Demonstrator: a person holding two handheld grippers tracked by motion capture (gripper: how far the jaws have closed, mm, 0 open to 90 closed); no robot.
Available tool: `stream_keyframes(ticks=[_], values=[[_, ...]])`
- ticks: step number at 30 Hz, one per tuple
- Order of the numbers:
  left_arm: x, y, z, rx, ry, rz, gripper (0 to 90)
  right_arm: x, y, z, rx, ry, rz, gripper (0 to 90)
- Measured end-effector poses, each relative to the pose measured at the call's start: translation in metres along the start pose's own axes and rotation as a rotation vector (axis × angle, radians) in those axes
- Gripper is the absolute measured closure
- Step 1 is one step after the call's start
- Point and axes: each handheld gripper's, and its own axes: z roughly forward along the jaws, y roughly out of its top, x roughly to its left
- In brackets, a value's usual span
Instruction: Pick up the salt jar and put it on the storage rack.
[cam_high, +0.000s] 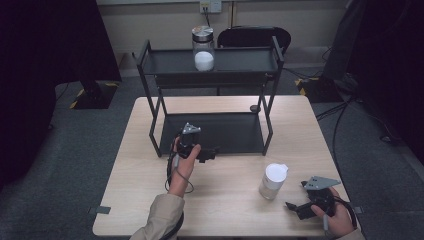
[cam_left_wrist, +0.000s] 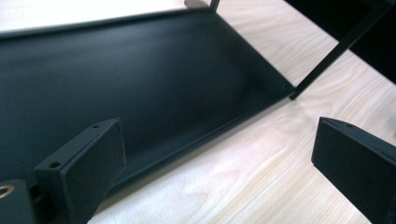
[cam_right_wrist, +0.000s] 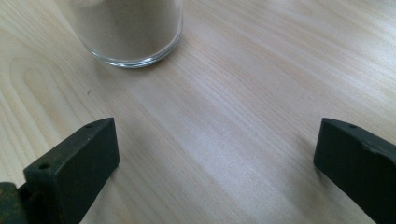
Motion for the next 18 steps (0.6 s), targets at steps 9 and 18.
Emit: stream_keyframes(ticks=[9, 18], values=[[0.003, -0.016, 0.005, 0.033, 0.019, -0.003, 2.1, 0.000, 0.000, 0.000, 0.000, 0.000, 0.000, 0.0], [0.001, -0.030, 0.010, 0.066, 0.065, -0.005, 2.4, 0.000, 0.000, 0.000, 0.000, 0.000, 0.001, 0.0]])
